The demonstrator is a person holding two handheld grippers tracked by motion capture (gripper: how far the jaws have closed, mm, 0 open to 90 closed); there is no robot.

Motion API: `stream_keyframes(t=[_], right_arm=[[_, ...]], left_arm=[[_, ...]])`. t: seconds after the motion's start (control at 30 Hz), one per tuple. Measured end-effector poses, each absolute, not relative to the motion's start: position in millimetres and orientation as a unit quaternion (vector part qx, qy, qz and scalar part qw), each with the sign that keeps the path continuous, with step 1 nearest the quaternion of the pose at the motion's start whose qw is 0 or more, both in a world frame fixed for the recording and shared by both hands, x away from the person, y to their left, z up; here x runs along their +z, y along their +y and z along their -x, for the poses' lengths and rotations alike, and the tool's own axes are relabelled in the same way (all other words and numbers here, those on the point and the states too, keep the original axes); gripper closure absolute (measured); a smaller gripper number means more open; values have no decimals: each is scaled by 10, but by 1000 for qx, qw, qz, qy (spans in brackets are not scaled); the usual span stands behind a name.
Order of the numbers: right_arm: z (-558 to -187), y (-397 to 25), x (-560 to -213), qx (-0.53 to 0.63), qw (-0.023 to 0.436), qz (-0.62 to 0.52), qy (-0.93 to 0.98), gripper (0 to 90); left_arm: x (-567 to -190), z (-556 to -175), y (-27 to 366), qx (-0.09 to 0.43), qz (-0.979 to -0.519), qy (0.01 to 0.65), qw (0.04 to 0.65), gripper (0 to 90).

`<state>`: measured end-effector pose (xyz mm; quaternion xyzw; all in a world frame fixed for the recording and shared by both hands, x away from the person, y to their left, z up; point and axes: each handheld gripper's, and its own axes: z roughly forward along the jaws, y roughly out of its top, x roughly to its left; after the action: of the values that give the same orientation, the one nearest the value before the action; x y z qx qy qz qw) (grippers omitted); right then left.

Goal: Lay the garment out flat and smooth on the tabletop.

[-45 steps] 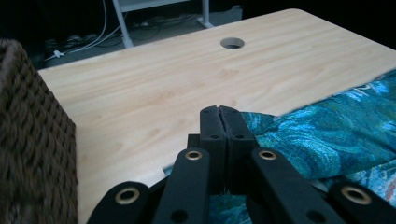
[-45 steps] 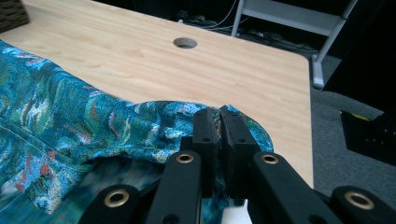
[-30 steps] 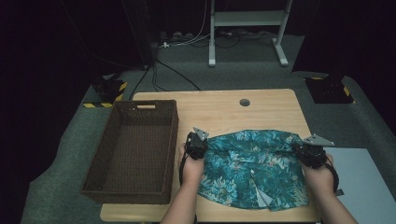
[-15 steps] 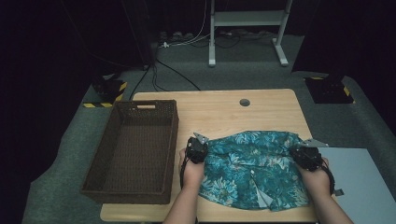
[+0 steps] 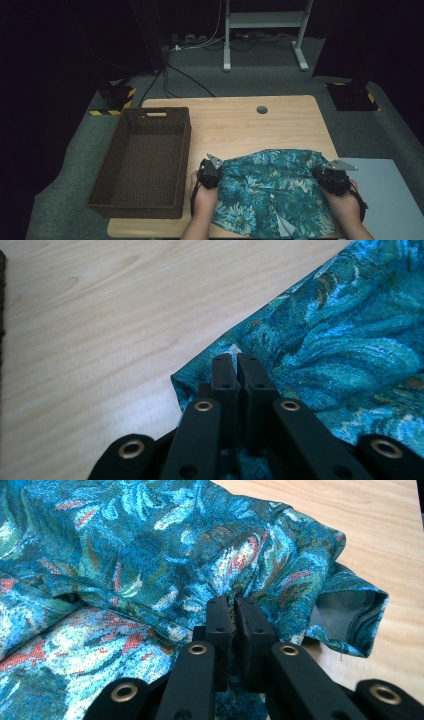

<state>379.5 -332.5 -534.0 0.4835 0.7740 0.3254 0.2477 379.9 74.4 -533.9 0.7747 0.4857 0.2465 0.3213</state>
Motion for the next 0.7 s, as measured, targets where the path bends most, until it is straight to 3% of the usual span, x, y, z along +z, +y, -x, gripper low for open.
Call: stream_keyframes(t=[0.7], right_arm=[[-3239, -3381, -5313, 350, 254, -478, 765, 859]], left_arm=[[-5254, -3260, 801, 257, -771, 472, 343, 867]])
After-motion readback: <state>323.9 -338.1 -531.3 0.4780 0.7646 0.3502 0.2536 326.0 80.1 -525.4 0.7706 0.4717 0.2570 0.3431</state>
